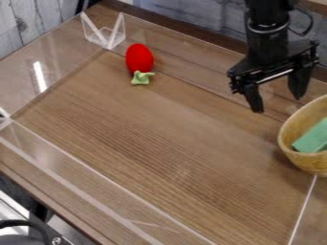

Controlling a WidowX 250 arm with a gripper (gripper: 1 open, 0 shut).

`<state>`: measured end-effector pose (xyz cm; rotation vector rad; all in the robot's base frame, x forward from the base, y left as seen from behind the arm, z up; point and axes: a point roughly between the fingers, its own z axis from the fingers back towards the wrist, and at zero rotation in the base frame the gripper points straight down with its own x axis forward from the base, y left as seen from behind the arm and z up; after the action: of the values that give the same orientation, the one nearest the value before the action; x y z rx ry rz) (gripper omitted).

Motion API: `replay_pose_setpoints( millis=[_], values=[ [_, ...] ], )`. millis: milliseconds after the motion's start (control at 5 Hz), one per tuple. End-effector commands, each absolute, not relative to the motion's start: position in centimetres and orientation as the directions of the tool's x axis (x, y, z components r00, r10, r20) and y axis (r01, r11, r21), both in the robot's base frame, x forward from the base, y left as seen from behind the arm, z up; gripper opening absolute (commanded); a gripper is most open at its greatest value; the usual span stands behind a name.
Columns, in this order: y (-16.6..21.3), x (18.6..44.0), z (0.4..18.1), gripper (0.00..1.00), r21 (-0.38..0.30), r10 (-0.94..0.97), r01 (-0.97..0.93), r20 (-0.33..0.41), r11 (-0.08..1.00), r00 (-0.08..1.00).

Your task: Remove the green stick from the brown bowl and put it on the table

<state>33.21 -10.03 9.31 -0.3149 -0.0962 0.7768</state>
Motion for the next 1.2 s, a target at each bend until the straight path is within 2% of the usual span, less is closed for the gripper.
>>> replay_pose_setpoints(
  millis=[0,600,800,1000],
  values=[
    [-10.3,34.2,10.5,1.00,-0.359,0.719,-0.669,0.009,0.651,0.695],
    [-11.4,35.8,9.4,1.00,-0.371,0.761,-0.706,0.005,0.604,0.648],
    [-12.5,35.8,9.1,0.00,-0.366,0.747,-0.692,0.010,0.622,0.665],
    [-11.3,35.8,9.9,0.00,-0.367,0.720,-0.670,-0.001,0.645,0.694]
  ],
)
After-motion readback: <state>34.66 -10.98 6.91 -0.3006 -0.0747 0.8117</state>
